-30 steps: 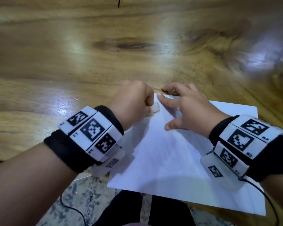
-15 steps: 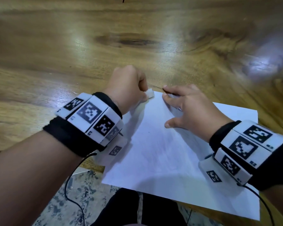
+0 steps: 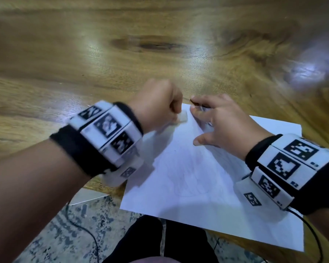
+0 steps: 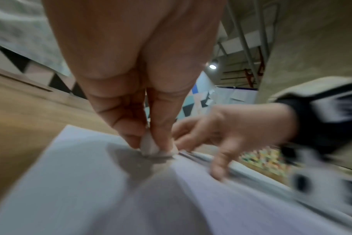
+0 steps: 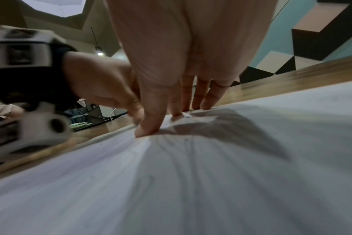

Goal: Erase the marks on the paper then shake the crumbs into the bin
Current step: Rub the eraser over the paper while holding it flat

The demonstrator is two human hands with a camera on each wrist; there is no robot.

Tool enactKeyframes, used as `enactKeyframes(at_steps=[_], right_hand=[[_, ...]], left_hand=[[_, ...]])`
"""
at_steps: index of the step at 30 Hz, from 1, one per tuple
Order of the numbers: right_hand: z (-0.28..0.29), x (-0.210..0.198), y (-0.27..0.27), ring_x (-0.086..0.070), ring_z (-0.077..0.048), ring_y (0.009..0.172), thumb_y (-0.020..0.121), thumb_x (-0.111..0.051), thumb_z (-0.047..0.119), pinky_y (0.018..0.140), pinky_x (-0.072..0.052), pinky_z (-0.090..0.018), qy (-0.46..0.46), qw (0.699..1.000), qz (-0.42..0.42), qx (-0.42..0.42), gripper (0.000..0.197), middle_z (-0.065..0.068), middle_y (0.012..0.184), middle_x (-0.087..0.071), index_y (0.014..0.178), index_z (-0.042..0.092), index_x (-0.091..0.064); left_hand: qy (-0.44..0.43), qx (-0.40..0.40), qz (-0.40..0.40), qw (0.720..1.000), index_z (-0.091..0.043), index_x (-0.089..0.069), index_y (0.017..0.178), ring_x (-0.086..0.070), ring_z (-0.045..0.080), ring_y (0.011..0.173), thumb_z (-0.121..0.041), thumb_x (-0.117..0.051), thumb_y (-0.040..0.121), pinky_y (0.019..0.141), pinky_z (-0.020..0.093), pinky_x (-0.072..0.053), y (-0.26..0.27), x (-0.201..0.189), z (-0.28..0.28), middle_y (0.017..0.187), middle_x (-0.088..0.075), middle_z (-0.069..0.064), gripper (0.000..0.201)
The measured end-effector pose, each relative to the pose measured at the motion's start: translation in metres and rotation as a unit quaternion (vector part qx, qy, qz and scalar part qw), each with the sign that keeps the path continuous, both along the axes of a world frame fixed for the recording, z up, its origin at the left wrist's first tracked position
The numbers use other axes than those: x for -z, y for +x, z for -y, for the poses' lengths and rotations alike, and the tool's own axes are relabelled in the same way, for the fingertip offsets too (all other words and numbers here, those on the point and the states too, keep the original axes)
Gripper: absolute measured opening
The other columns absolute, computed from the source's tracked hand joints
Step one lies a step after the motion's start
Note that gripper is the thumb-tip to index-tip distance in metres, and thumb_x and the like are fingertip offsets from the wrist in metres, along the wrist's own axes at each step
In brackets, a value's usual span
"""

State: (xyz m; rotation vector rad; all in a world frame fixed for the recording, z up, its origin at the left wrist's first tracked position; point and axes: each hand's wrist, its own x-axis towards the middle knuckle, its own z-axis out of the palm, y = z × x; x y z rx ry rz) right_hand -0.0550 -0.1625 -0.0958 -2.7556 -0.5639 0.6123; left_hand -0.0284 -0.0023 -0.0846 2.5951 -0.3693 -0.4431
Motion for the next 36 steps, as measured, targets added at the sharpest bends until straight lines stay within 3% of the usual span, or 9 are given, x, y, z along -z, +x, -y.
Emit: enactKeyframes(at_steps=[2, 5, 12, 14, 18, 23, 29, 33, 36], right_hand=[[0.000, -0.001, 0.000, -0.027, -0.021, 0.122, 0.072, -0.072, 0.037, 0.099, -0.022, -0.020, 0.000, 1.000, 0.003, -0.003, 0.075, 0.011, 0.151, -0.024, 0.139, 0.020, -0.041], [0.000, -0.002, -0.001, -0.026, -0.023, 0.124, 0.073, -0.071, 0.037, 0.101, -0.022, -0.022, -0.006, 1.000, -0.003, -0.005, 0.077, 0.011, 0.151, -0.023, 0.140, 0.019, -0.038], [0.000, -0.002, -0.002, -0.025, -0.024, 0.127, 0.073, -0.073, 0.034, 0.098, -0.019, -0.018, -0.003, 1.000, 0.008, -0.005, 0.074, 0.007, 0.150, -0.028, 0.138, 0.017, -0.042], [0.000, -0.001, -0.002, -0.027, -0.024, 0.125, 0.072, -0.074, 0.032, 0.093, -0.017, -0.015, 0.002, 1.000, 0.008, -0.006, 0.070, 0.006, 0.149, -0.030, 0.135, 0.019, -0.047], [0.001, 0.001, -0.003, -0.026, -0.023, 0.125, 0.072, -0.075, 0.031, 0.086, -0.010, -0.007, 0.021, 1.000, 0.004, -0.004, 0.057, 0.006, 0.149, -0.029, 0.125, 0.028, -0.056], [0.001, 0.001, -0.007, -0.019, -0.022, 0.130, 0.075, -0.072, 0.033, 0.105, -0.013, -0.021, 0.001, 1.000, -0.003, -0.014, 0.066, 0.006, 0.153, -0.020, 0.135, 0.029, -0.044], [-0.004, -0.001, -0.012, -0.017, -0.024, 0.134, 0.082, -0.063, 0.037, 0.112, -0.015, -0.030, -0.020, 1.000, 0.001, 0.012, 0.070, 0.002, 0.155, -0.013, 0.143, 0.026, -0.031], [-0.006, -0.001, -0.012, -0.012, -0.023, 0.136, 0.084, -0.058, 0.042, 0.114, -0.014, -0.033, -0.044, 0.998, 0.006, 0.035, 0.073, 0.001, 0.156, -0.006, 0.146, 0.025, -0.022], [-0.005, -0.001, -0.012, -0.010, -0.023, 0.138, 0.085, -0.056, 0.042, 0.115, -0.014, -0.034, -0.051, 0.997, 0.007, 0.054, 0.072, 0.000, 0.156, -0.006, 0.146, 0.026, -0.021]], left_hand=[[0.021, 0.060, -0.015, 0.998, -0.012, -0.066, 0.066, -0.049, 0.016, 0.059, -0.023, -0.076, 0.067, 0.049, 0.009, -0.030, -0.027, 0.000, -0.013, 0.063, -0.060, 0.000, 0.015], [0.030, 0.080, -0.097, 0.992, -0.015, -0.064, 0.064, -0.050, 0.002, 0.055, -0.022, -0.076, 0.066, 0.051, 0.007, -0.033, -0.044, -0.002, -0.029, 0.061, -0.062, -0.007, 0.014], [0.011, -0.026, 0.002, 1.000, -0.009, -0.068, 0.076, -0.056, 0.020, 0.070, -0.014, -0.072, 0.071, 0.055, 0.025, -0.037, -0.010, -0.003, -0.021, 0.074, -0.066, 0.005, 0.009], [0.014, 0.005, -0.001, 1.000, -0.009, -0.068, 0.072, -0.054, 0.020, 0.069, -0.017, -0.071, 0.071, 0.052, 0.024, -0.030, -0.030, 0.000, -0.028, 0.074, -0.068, 0.007, 0.009], [-0.010, 0.016, -0.049, 0.999, -0.011, -0.065, 0.068, -0.055, 0.015, 0.067, -0.022, -0.072, 0.071, 0.058, 0.011, -0.036, -0.062, 0.002, -0.038, 0.073, -0.068, 0.003, 0.013], [-0.022, -0.024, -0.020, 0.999, -0.011, -0.067, 0.076, -0.047, 0.001, 0.058, -0.015, -0.073, 0.070, 0.056, 0.003, -0.034, -0.041, 0.001, -0.039, 0.069, -0.062, -0.001, 0.009], [-0.007, -0.021, 0.000, 1.000, -0.017, -0.062, 0.077, -0.048, 0.004, 0.061, -0.018, -0.071, 0.072, 0.051, 0.011, -0.033, -0.037, 0.002, -0.039, 0.066, -0.057, -0.010, 0.010], [0.000, 0.007, 0.039, 0.999, -0.016, -0.062, 0.086, -0.050, 0.015, 0.073, -0.014, -0.069, 0.073, 0.064, 0.028, -0.040, -0.041, 0.007, -0.041, 0.078, -0.055, -0.007, 0.016], [-0.013, 0.023, 0.073, 0.997, -0.013, -0.060, 0.088, -0.051, 0.018, 0.076, -0.015, -0.065, 0.076, 0.067, 0.029, -0.039, -0.043, 0.010, -0.041, 0.083, -0.058, -0.002, 0.014]])
